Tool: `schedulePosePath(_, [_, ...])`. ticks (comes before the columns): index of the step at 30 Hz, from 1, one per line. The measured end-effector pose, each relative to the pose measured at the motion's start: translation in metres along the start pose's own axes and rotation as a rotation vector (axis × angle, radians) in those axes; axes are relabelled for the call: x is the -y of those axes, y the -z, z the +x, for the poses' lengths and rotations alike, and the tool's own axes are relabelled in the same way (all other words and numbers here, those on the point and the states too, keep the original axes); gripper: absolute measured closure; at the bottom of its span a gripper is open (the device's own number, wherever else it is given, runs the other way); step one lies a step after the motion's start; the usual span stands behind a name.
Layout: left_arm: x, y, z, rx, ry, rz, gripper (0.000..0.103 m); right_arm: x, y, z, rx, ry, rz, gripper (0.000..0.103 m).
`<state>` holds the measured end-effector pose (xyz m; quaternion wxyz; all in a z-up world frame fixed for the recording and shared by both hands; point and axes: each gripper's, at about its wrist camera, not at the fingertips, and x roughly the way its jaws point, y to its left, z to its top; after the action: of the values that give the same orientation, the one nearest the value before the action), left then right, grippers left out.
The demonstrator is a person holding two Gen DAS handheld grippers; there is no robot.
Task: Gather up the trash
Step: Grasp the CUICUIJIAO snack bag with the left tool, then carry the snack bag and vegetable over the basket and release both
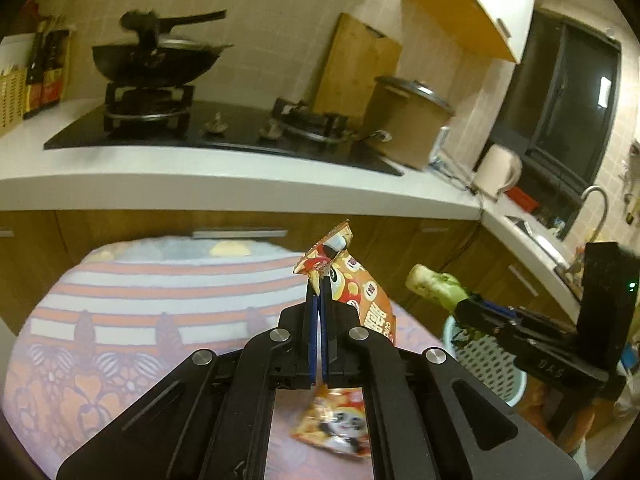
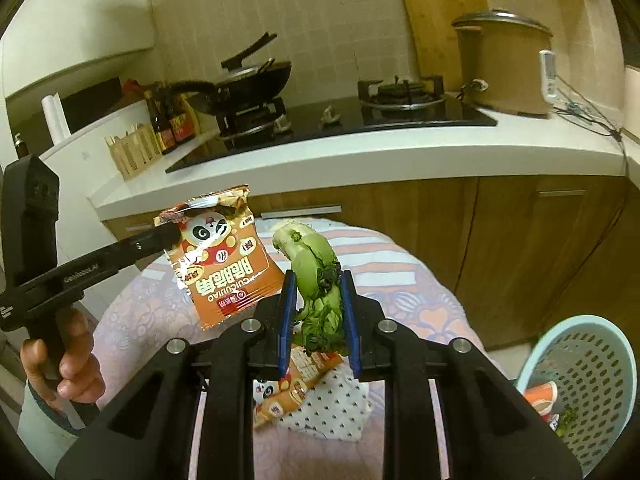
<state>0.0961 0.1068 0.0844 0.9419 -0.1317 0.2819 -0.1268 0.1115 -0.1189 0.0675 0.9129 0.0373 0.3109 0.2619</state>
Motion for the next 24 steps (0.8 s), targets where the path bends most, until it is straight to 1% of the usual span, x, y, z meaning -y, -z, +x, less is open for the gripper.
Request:
schedulePosePath(4, [0.029,0.003,0.000,0.001,0.058,0.019,0.103,0.017,0.005,-0.025,0.025,0.029,0.023,0.084])
schedulePosePath(7, [0.062,0.008,0.013,-0.017,0.109,0.044,0.103,0.036,0.011,-0.045,0.043,0.065,0.052,0.084])
schedulePosePath(10, [0.087,0.016,0.027,-0.046,0.152,0.058,0.103,0.067,0.018,-0.067,0.058,0.105,0.101,0.084])
schedulePosePath(12, [0.110,0.021,0.042,-0.070,0.185,0.068,0.103,0.088,0.023,-0.076,0.063,0.129,0.138,0.084])
schedulePosePath(16, [0.153,0.033,0.072,-0.122,0.221,0.112,0.103,0.131,0.034,-0.098,0.078,0.176,0.211,0.084])
schedulePosePath(22, [0.204,0.051,0.115,-0.196,0.260,0.155,0.103,0.183,0.054,-0.119,0.080,0.257,0.297,0.084])
schedulePosePath(24, [0.223,0.059,0.131,-0.222,0.269,0.172,0.103,0.202,0.064,-0.125,0.076,0.287,0.328,0.086])
